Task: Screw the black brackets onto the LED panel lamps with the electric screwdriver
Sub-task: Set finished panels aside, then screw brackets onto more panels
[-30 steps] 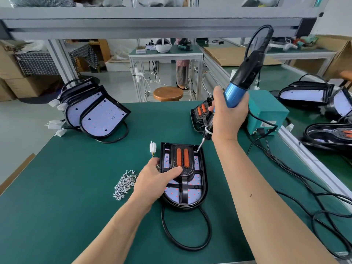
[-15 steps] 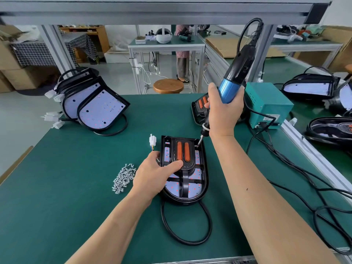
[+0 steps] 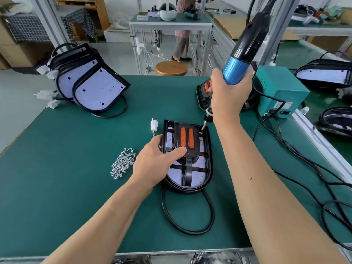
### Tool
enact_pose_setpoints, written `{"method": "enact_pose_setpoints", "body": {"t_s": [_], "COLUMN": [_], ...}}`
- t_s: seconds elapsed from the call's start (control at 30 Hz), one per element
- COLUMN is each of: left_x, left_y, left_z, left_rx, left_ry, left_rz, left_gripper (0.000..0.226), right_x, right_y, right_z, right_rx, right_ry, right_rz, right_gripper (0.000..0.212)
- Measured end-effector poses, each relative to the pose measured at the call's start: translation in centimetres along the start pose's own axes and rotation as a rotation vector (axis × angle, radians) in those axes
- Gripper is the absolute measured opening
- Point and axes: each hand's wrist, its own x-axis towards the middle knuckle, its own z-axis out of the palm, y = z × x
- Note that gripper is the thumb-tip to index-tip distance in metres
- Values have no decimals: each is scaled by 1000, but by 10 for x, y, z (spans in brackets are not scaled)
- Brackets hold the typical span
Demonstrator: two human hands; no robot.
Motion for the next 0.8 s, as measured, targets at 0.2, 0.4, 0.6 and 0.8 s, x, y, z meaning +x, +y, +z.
{"method": "enact_pose_setpoints", "body": {"t_s": [0.2,0.4,0.6,0.8], "left_x": [1,1,3,2], "left_y": [-4,-7,-7,-6], "left_z": [1,1,-1,0], "left_rx": [-1,1,17,7], "left_ry": [8,10,9,11], "left_rz": [-1,-3,-8,-21], "left_gripper": [56,57,61,58], "right_x": [-14,1,19,18], "right_y": [-2,-25,-35,-21], "right_z": [10,-5,-21,-31], "right_rx": [-72,97,295,309], "right_ry": [-171,-146,2,16], "right_rz": [-72,-76,-10,96], "right_gripper": [26,23,23,19]}}
